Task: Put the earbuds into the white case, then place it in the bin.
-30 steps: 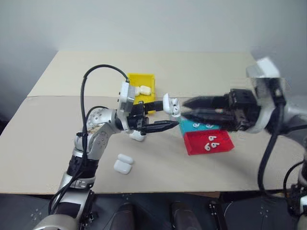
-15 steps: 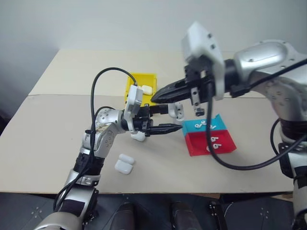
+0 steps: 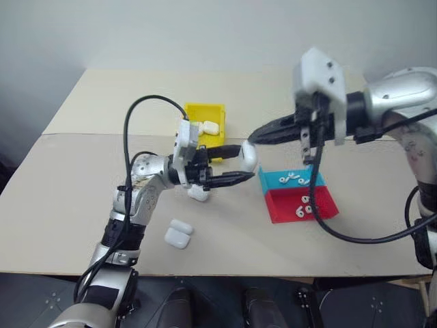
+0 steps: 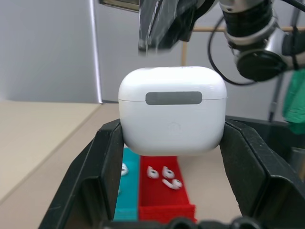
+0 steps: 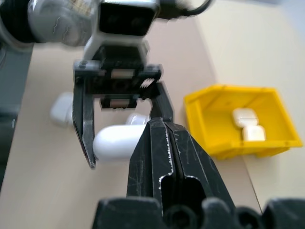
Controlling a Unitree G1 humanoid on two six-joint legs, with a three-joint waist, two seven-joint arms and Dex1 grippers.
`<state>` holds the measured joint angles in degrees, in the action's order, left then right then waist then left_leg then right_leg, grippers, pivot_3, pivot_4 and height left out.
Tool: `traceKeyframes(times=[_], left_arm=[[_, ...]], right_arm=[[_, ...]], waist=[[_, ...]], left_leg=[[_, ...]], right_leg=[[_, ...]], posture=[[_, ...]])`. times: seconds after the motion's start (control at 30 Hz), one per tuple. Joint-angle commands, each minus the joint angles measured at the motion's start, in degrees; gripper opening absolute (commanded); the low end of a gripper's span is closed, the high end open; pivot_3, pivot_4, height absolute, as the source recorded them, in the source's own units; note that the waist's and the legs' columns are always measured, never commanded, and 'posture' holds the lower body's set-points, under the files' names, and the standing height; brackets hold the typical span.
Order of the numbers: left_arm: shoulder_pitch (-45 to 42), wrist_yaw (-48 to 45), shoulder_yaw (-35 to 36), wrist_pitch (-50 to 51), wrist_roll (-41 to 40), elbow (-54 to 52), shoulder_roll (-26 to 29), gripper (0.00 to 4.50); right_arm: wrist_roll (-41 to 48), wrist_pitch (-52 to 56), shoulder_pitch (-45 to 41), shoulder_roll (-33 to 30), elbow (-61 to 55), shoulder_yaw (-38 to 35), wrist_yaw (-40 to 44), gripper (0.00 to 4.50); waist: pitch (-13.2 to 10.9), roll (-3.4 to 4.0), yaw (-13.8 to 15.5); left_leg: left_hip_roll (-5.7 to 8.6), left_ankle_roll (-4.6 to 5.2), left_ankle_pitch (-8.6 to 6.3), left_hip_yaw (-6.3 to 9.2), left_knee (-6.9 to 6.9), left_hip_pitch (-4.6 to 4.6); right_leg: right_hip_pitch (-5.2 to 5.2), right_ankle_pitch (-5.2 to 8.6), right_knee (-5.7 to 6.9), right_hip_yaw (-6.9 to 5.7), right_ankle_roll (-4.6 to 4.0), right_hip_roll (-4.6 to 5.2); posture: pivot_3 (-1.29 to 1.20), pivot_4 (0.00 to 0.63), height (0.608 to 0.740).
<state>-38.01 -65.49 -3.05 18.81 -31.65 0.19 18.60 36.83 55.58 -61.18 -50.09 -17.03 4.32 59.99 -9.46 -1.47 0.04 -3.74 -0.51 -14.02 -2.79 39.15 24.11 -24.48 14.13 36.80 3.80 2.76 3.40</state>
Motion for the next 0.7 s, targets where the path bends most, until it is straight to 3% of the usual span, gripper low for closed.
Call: traceKeyframes(times=[0.03, 0.17, 0.23, 0.37, 0.57, 0.7], left_arm=[[-0.67, 10.56, 4.51, -1.02, 1.98, -2.64, -0.66, 2.75], [-6.5, 32.37, 5.59, 4.5, 12.18, 4.82, -2.76, 2.75], [-9.38, 38.41, 4.94, 6.26, 16.02, 9.98, -3.48, 2.75], [-16.79, 43.7, 2.72, 0.84, 22.53, 26.62, -5.78, 2.75], [-25.91, 48.8, 0.39, -4.96, 29.46, 46.55, -7.89, 2.75], [-26.51, 49.54, 0.38, -6.2, 31.07, 48.09, -7.29, 4.05]], right_arm=[[5.25, 3.36, 7.77, 1.64, -6.03, -15.42, -8.63, 0.02], [7.57, 6.03, 21.81, 4.17, -14.96, -22.96, -16.68, 0.02], [8.17, 5.75, 25.37, 5.36, -17.92, -23.73, -19.54, 0.02], [11.77, 7.04, 28.13, 8.98, -21.63, -24.57, -26.39, 0.02], [14.46, 7.02, 29.67, 8.79, -23.71, -23.94, -31.06, 0.02], [15.77, 6.5, 30.79, 7.55, -24.58, -24.05, -32.32, 0.0]], waist=[[0.03, -0.04, 0.4], [0.03, -0.07, 1.2], [0.03, -0.07, 1.28], [0.03, -0.06, 0.76], [0.03, -0.07, 0.43], [0.03, -0.07, 0.32]], left_leg=[[-0.01, 0.0, 0.0, 0.05, 0.0, 0.0], [0.05, 0.05, -0.03, 0.19, 0.08, 0.03], [0.13, 0.05, -0.03, 0.2, 0.18, 0.07], [0.18, 0.04, -0.02, 0.23, 0.19, -0.02], [0.2, 0.04, -0.03, 0.23, 0.16, 0.05], [0.19, 0.05, -0.03, 0.22, 0.13, 0.09]], right_leg=[[0.05, 0.0, 0.02, -0.05, 0.0, 0.0], [0.22, -0.04, 0.01, -0.16, 0.07, 0.07], [0.13, -0.05, -0.01, -0.14, 0.09, 0.09], [0.17, -0.06, 0.05, -0.1, 0.11, 0.08], [0.12, -0.06, -0.02, -0.1, 0.11, 0.07], [0.12, -0.06, -0.01, -0.1, 0.11, 0.07]], posture=[[0.0, 0.15, 0.74], [0.0, 0.15, 0.74], [0.0, 0.15, 0.74], [0.0, 0.15, 0.74], [0.0, 0.15, 0.74], [0.0, 0.15, 0.74]])
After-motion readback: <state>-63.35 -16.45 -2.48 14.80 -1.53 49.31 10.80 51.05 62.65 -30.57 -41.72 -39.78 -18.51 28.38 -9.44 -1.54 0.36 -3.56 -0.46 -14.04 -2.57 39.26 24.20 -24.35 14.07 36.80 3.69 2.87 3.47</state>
